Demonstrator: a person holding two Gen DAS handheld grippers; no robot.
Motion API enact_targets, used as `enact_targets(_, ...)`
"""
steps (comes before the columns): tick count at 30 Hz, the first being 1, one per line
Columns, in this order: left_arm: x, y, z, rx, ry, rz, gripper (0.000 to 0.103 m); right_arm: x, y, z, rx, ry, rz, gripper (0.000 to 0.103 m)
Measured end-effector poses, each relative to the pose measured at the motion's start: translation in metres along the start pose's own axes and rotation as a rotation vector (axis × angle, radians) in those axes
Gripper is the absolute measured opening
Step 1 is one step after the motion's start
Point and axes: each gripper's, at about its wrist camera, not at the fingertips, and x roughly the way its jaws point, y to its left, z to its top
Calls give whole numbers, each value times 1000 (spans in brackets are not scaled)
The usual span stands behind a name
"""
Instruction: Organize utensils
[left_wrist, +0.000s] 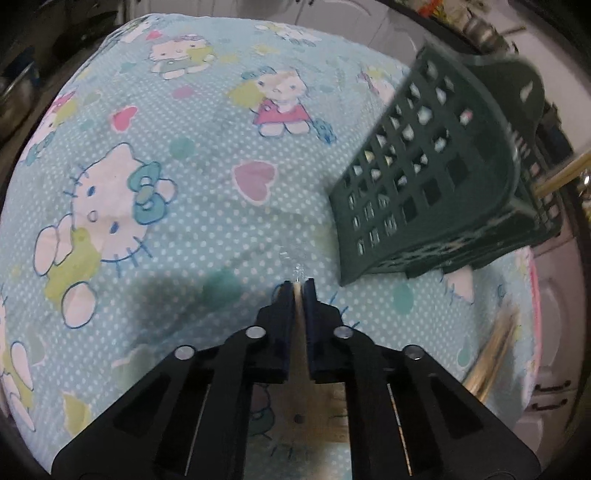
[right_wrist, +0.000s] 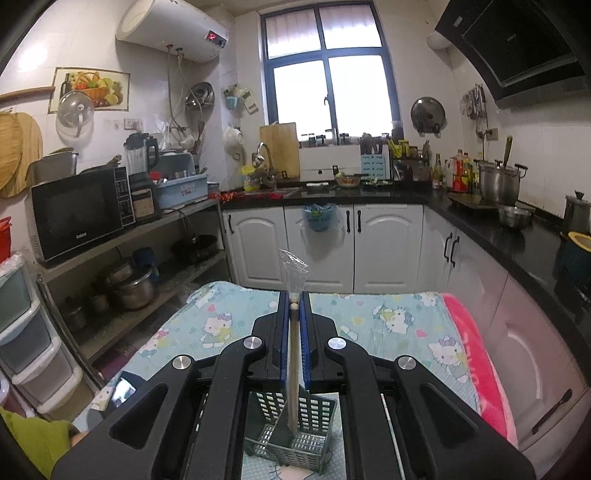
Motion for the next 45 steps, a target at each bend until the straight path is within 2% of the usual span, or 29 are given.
enact_targets(3,-26,12,1,-18,-57,-37,2,11,-2,-7,0,13,-4,6)
enact_targets(8,-90,13,8,-23,-209,-126,2,30,-5,-22,9,45,-6,6)
enact_targets(12,-150,1,17,-16,-362,-193,2,39,-4,-31,25,67,1,6)
enact_targets(17,-204,-28,38,0,-515,-285,2,46,-2,-38,47,86,9,6)
enact_targets(19,-220,-40,49,14,-579,-298,2,48,-3,-38,47,90,15,6)
enact_targets(21,-231,-51,63,31,-645,-281,2,51,-3,-39,50,100,14,6)
enact_targets(27,-220,-69,87,15,-757,-206,2,60,-7,-46,76,131,27,6)
enact_targets(31,-197,-78,94,34,-775,-144,2,66,-12,-52,106,157,17,6)
enact_targets(37,-164,-79,85,61,-794,-72,2,69,-17,-61,125,181,4,7)
enact_targets(39,-155,-77,83,65,-790,-61,2,68,-19,-61,126,184,-4,13)
enact_targets(40,-151,-76,82,65,-785,-59,2,68,-20,-61,130,188,-5,23)
enact_targets(41,-149,-75,81,62,-780,-56,2,67,-21,-61,138,189,-7,29)
enact_targets(45,-143,-70,77,58,-755,-59,2,61,-24,-62,144,189,-15,33)
